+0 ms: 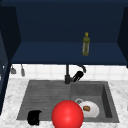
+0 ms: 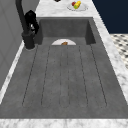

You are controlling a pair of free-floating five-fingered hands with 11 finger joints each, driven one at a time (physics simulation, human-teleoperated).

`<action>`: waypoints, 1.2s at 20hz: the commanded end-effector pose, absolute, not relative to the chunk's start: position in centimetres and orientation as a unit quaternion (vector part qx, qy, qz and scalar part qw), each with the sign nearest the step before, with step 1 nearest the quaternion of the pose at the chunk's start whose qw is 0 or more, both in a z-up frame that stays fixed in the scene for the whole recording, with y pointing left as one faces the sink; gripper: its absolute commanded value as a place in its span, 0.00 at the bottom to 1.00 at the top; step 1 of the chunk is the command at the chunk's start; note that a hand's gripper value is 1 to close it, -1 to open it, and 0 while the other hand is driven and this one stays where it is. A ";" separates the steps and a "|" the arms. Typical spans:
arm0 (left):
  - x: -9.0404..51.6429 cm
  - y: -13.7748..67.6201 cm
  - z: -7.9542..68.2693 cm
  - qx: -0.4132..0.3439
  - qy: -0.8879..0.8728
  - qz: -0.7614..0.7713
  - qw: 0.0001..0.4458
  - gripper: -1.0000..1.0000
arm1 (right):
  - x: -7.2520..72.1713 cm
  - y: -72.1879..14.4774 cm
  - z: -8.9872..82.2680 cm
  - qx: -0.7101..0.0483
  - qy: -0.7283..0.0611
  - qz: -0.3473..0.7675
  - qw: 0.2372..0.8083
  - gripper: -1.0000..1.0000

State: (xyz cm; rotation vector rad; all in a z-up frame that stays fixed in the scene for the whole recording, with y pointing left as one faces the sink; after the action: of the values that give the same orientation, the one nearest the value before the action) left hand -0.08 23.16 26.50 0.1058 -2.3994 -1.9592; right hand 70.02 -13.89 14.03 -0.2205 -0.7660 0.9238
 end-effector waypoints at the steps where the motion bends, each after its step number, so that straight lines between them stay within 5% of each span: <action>1: -0.1 23.2 26.5 0.034 -0.774 -0.632 0.021 0.50 | 70.0 -11.5 14.8 -0.108 -0.358 0.432 0.821 1.00; 12: -0.1 23.2 26.5 0.034 -0.774 -0.632 0.021 0.50 | 71.5 -10.2 14.4 -0.146 -0.256 0.484 0.823 1.00; 24: -0.1 23.2 26.5 0.034 -0.774 -0.632 0.021 0.50 | 74.0 -9.4 14.3 -0.143 -0.260 0.511 0.807 1.00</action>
State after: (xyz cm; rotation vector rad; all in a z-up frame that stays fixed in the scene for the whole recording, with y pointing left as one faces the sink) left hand -0.08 23.16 26.50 0.1058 -2.3994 -1.9592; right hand 72.09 -11.47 15.08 -0.3290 -0.6118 1.0951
